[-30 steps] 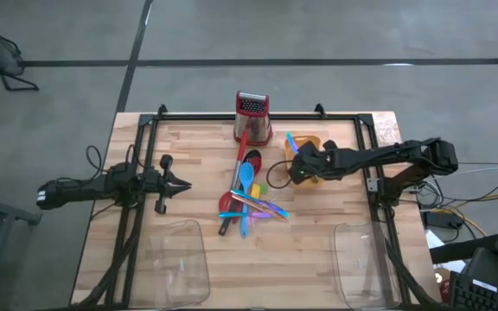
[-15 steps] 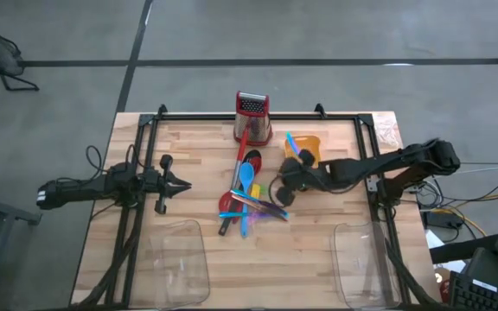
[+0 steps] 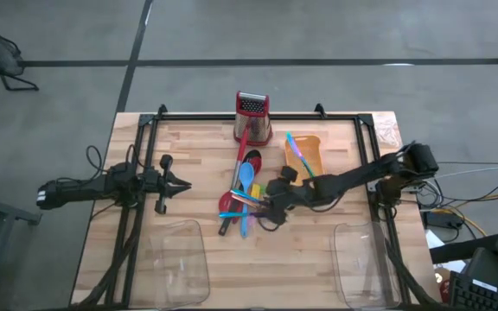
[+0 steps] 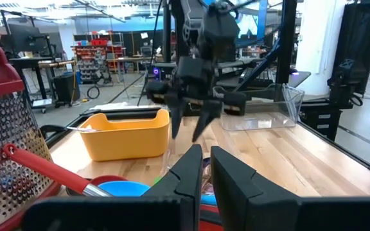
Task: Pick & Place Kitchen Items
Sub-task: Put the blue table knife into the yellow bin
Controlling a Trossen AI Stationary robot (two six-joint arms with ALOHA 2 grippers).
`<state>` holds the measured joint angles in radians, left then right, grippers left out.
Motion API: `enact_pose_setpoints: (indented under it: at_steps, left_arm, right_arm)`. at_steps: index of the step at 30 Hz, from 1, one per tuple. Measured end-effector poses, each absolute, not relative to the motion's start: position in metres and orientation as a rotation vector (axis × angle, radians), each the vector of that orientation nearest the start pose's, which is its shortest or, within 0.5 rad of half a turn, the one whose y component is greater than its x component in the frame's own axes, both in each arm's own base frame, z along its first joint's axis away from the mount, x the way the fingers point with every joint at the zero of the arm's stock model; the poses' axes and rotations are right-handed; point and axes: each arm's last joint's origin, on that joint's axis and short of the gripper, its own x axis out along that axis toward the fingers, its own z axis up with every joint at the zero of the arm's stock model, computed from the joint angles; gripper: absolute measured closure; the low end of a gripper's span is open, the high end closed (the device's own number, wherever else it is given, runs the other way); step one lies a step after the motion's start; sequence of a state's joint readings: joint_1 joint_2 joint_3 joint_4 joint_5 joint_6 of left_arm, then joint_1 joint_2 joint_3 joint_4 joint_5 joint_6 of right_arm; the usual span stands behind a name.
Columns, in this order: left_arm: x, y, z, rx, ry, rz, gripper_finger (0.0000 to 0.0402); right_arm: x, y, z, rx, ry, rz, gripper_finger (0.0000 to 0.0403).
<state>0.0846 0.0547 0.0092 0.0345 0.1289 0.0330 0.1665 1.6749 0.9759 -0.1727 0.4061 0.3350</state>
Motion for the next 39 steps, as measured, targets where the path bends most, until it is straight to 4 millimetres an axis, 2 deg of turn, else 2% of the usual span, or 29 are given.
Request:
enact_pose_setpoints:
  at_steps: [7,14,22,31,39]
  left_arm:
    - [0.100,0.005,0.166,0.032,0.010,-0.045,0.0362]
    - [0.100,0.005,0.166,0.032,0.011,-0.045,0.0362]
    - [0.100,0.005,0.166,0.032,0.011,-0.044,0.0362]
    - [0.100,0.005,0.166,0.032,0.012,-0.045,0.0362]
    - [0.100,0.005,0.166,0.032,0.012,-0.044,0.0362]
  right_arm:
    - [0.359,0.049,0.159,0.002,0.861,-0.321,0.0213]
    - [0.375,0.052,0.156,-0.034,0.920,-0.321,0.0215]
    - [0.374,0.051,0.155,-0.041,0.935,-0.329,0.0238]
    - [0.374,0.051,0.134,-0.039,0.973,-0.342,0.0255]
    - [0.376,0.051,0.128,-0.039,0.978,-0.346,0.0246]
